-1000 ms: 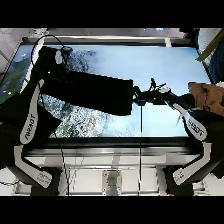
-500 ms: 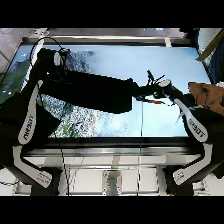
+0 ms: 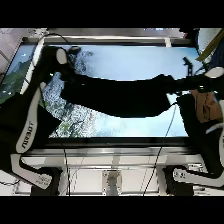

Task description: Fold the clothes and pants, and hang the long-sleeved shirts on hangers.

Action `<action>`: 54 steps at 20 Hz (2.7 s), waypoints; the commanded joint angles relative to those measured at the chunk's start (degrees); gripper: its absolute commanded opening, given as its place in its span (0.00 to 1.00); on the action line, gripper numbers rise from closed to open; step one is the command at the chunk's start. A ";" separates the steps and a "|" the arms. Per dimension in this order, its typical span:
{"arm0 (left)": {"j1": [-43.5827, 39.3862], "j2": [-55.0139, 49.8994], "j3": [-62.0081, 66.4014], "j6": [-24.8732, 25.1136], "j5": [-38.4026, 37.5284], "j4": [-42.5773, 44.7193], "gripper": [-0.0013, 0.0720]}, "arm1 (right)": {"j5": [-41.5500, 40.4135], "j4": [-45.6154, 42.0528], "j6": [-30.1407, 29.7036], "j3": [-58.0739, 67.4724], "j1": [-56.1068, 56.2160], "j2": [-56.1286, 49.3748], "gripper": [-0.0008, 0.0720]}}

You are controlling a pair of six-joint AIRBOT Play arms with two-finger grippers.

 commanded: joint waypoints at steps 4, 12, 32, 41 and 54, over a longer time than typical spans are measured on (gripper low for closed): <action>-16.59 -12.83 -0.28 3.91 15.50 -11.30 0.03 | -1.57 -1.46 4.46 0.11 2.67 2.60 0.03; -12.98 -13.97 -0.15 0.26 20.46 -10.62 0.03 | -18.21 -0.55 12.15 2.60 11.69 0.46 0.03; 18.99 8.15 -0.22 9.53 -4.00 -10.23 0.03 | -28.61 1.92 20.26 43.95 42.82 -41.03 0.89; 19.30 7.96 -0.22 9.27 -3.96 -10.29 0.03 | 2.75 -15.54 19.23 36.22 21.90 -33.83 0.99; 19.28 7.96 -0.22 9.27 -3.98 -10.91 0.03 | -16.72 10.64 7.06 29.40 26.43 -45.86 0.98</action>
